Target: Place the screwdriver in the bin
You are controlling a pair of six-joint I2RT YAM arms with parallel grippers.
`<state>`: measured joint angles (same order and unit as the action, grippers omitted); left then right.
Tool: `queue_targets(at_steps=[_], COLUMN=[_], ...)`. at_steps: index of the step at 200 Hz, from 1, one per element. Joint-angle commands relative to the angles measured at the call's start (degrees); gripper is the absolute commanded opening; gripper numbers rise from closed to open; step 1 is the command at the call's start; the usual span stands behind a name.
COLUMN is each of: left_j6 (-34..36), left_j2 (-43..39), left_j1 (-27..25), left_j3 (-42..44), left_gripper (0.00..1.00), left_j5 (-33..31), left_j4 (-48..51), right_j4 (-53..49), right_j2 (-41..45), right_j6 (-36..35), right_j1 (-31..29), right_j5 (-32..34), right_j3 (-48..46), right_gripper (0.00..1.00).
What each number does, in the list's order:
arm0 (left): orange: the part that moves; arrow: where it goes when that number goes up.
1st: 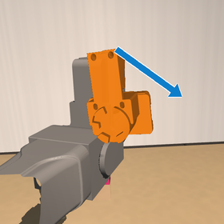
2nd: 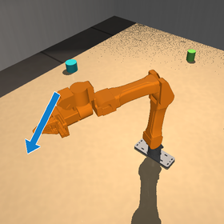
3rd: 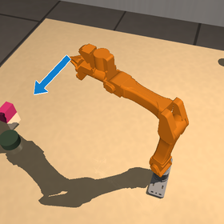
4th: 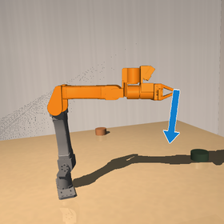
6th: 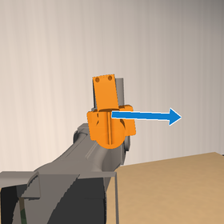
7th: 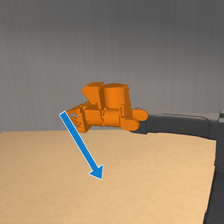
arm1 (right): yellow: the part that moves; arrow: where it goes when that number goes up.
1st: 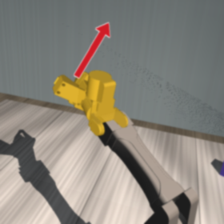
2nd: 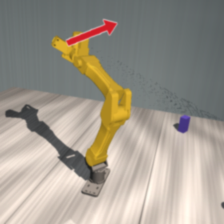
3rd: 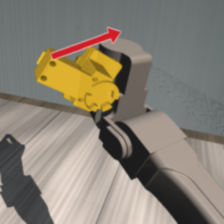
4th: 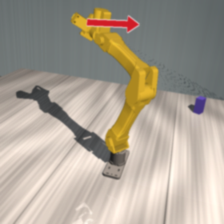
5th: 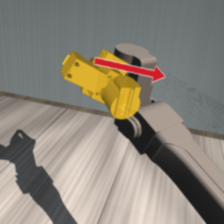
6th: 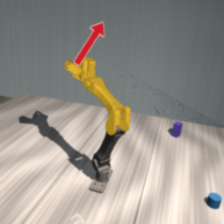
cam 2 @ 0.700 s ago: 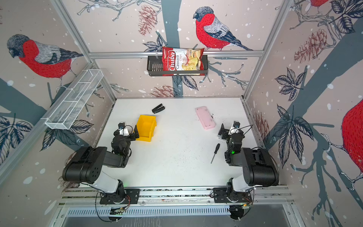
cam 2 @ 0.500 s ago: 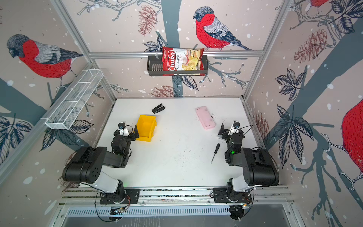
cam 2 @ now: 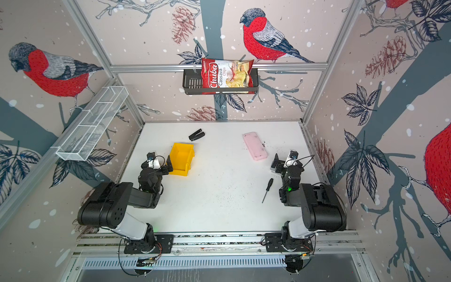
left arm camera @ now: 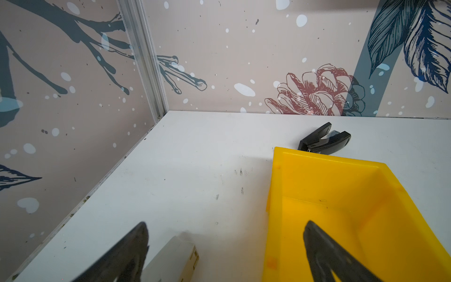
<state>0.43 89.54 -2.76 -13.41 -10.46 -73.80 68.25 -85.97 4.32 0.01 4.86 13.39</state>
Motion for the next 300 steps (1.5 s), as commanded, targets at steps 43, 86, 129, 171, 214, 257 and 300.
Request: queue_targets(at_steps=[43,86,129,171,214,257,300], left_j6=[-0.14,1.43,4.82,10.37,11.38,12.72,12.69], left_j2=[-0.15,-1.12,-7.49,-16.14,-22.92,-24.84,-20.69], left_j1=[-0.03,-0.43,-3.45,-7.4,-10.69,-17.05,-26.19], left_j3=[-0.08,0.98,2.7,-0.09,-4.02,-6.85,-9.61], left_gripper=[0.97,0.97,0.97,0.97,0.97,0.97,0.97], left_j5=[0.34,2.57,2.09,5.54,13.59,15.49,17.83], left_j4=[-1.19,-2.57,-0.35,10.65,20.87,26.31,25.05], right_j4=[-0.05,-0.9,-5.26,-13.72,-28.52,-47.12,-66.56], right_j2=[0.11,1.11,6.22,14.7,24.87,32.7,36.25], right_j6=[-0.19,-0.31,0.47,4.29,9.85,19.46,26.13], right_j1=[-0.03,-0.14,-0.32,-0.79,-2.15,-2.35,-2.27], right_j5=[-0.03,-0.21,2.1,4.2,6.15,7.99,2.16], right_j3=[0.15,0.25,0.29,-0.28,1.79,7.1,13.86], right_gripper=[1.0,0.99,1.0,1.0,0.99,1.0,1.0])
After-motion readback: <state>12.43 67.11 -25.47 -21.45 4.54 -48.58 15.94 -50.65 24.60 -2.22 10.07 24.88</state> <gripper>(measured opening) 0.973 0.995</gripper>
